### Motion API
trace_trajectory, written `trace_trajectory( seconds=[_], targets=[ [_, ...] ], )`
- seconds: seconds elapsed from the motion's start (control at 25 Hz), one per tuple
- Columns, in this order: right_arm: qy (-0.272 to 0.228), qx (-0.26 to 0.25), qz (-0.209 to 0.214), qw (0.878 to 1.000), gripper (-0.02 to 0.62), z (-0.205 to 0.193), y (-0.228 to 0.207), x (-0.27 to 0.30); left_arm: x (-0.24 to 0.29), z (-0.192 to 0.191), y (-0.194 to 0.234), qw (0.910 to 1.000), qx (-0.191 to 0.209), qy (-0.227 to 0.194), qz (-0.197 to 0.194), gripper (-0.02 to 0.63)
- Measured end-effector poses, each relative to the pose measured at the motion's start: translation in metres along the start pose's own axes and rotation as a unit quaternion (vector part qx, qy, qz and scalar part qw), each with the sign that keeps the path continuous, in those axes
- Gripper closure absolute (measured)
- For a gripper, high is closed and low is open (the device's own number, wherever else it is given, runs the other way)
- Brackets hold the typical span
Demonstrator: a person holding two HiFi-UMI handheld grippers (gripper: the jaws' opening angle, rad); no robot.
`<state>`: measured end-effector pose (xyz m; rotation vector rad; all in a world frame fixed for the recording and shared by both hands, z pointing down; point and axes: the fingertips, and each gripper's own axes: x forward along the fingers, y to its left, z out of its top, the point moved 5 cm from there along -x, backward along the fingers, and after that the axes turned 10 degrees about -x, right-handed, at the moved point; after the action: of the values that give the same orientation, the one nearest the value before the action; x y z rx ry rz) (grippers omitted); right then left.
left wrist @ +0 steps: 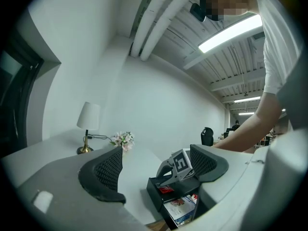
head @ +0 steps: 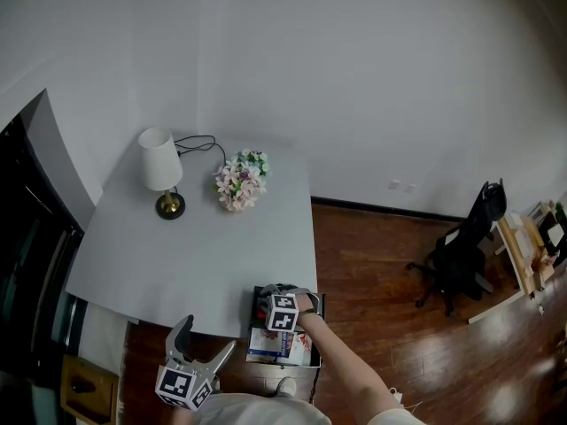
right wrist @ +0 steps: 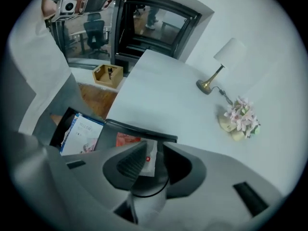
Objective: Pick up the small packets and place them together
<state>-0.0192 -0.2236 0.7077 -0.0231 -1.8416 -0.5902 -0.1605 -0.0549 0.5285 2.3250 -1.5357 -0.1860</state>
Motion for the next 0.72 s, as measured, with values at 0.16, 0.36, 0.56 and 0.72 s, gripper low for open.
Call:
trace_trajectory(
  seconds=[0.16, 0.36, 0.56, 0.72],
  targets=[
    [-0.037, 0.063, -0.068, 0.995, 0.259, -0.002, -0.010, -0.023, 0.004, -0.002, -0.003, 0.9999, -0.003, 0.004, -0.011, 0.179],
    [-0.149, 0.185, -0.205, 0.950, 0.259, -0.002, -0.017, -0.108, 0.016, -0.004, -0.011, 0.9993, -0.003, 0.009, -0.037, 0.181],
    [-0.278, 0.314, -0.311, 0.853, 0.261, -0.018, 0.006, -0.203, 0.031, 0.004, -0.023, 0.9980, 0.007, 0.006, -0.062, 0.184],
    [-0.307, 0.387, -0.376, 0.783, 0.264, -0.041, 0.038, -0.253, 0.039, 0.012, -0.029, 0.9971, 0.020, -0.008, -0.073, 0.189]
  ],
)
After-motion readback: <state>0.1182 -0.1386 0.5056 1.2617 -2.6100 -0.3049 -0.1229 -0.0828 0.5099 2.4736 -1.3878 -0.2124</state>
